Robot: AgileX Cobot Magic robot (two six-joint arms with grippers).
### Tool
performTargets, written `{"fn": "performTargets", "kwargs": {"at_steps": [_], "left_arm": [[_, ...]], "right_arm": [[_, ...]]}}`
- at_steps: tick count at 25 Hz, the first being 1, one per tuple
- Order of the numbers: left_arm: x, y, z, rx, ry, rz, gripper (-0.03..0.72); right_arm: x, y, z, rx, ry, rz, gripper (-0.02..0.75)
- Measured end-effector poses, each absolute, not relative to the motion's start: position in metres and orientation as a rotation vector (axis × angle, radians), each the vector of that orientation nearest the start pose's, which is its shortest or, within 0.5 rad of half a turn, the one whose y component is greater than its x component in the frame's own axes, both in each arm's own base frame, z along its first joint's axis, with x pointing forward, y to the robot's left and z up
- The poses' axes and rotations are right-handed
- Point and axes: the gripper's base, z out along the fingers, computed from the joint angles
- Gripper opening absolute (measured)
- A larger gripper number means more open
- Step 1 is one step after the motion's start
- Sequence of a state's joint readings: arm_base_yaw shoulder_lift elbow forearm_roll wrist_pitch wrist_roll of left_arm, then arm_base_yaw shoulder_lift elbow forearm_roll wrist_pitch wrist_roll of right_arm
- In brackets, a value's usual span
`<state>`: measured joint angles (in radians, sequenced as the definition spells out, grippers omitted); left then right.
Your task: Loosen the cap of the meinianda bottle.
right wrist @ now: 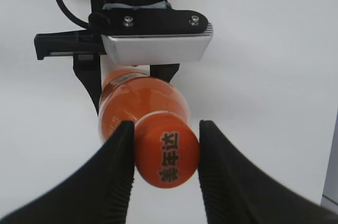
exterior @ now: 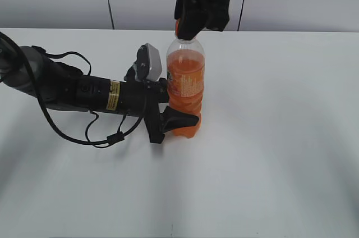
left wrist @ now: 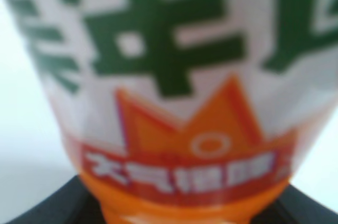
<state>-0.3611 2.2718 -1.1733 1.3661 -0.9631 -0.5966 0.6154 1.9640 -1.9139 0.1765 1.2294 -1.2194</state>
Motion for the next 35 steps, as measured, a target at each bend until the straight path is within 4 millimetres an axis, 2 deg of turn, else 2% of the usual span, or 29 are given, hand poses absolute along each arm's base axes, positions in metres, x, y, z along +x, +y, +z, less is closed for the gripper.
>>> {"fn": "performTargets", "kwargs": {"at_steps": [6,11,17,22,25,29,33,35], "left_arm": [[0.352,-0.211,0.077,1.378,1.581,-0.898,0.403],[0.352,-0.211,0.077,1.377,1.582,-0.898,0.403],[0.352,-0.211,0.077,1.377,1.583,-0.897,0.403],[0.352,-0.211,0.077,1.377,1.583,-0.897,0.403],[0.352,-0.211,0.077,1.374,1.585,-0.898,0.403],[0.352,-0.211,0.077,1.373,1.586,-0.899,0.403],[0.352,-0.211,0.077,1.373,1.586,-0.899,0.403],[0.352,-0.211,0.077,1.373,1.586,-0.899,0.403]], "right_arm": [[0.34,0.259,0.317,-2.247,1.551,0.038,0.276],[0.34,0.258,0.317,-2.363,1.373,-0.007,0.276],[0.34,0.258,0.317,-2.38,1.341,-0.016,0.277],[0.339,0.259,0.318,-2.327,1.424,0.014,0.296],[0.338,0.26,0.319,-2.282,1.465,0.053,0.383],[0.332,0.259,0.331,-2.218,1.501,0.083,0.505],[0.327,0.255,0.344,-2.111,1.604,0.105,0.53],[0.325,0.253,0.349,-1.981,1.755,0.152,0.533]]}}
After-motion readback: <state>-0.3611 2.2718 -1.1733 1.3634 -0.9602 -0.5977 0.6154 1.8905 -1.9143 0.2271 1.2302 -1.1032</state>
